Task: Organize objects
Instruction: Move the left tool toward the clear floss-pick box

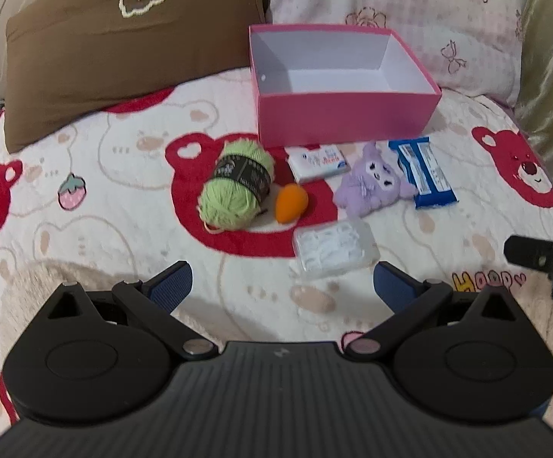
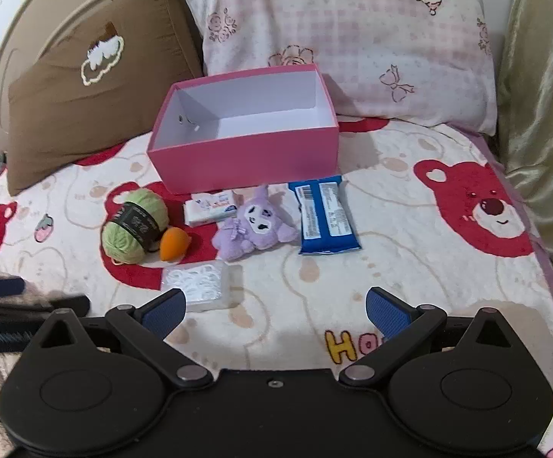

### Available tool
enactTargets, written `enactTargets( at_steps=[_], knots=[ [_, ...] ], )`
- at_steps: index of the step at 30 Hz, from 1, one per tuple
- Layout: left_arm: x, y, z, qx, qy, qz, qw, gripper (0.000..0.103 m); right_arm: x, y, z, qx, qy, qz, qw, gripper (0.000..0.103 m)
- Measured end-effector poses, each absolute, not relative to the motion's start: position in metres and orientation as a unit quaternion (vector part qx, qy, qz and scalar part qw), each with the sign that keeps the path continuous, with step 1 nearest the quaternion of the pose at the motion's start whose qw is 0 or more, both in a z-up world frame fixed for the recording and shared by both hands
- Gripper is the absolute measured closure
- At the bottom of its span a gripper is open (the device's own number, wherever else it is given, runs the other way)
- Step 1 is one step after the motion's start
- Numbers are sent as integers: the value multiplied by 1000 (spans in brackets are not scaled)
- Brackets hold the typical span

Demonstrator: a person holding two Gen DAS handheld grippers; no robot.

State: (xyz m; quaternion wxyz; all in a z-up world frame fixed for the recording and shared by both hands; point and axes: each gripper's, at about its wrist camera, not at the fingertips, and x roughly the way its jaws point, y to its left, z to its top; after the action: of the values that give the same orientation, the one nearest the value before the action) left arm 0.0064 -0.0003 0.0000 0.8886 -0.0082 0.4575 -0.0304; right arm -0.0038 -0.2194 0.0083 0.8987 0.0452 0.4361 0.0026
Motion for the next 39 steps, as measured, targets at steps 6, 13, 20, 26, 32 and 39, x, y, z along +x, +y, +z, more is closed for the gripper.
enactTargets(
  at_steps=[6, 13, 20, 26, 32, 39],
  knots=[
    [19, -2, 17, 16, 441, 2, 897, 0, 2, -216, 21, 27, 432, 11, 901, 1],
    [27, 2, 34, -15, 444, -32, 895, 1, 5, -214, 47, 6, 419, 24, 908, 1],
    [30, 5, 41, -22, 449, -34, 893, 1, 8, -208, 60, -35, 423, 40, 904, 1],
    [33, 4, 43, -11, 463, -46, 885, 2, 13, -205, 56, -41, 434, 52, 898, 1],
    [24, -4, 45, -5, 474, -88, 876, 3, 21, -204, 41, -37, 459, 60, 886, 1],
    [30, -6, 38, 3, 494, -102, 863, 3, 28, -209, 30, -50, 465, 45, 883, 1]
  ],
)
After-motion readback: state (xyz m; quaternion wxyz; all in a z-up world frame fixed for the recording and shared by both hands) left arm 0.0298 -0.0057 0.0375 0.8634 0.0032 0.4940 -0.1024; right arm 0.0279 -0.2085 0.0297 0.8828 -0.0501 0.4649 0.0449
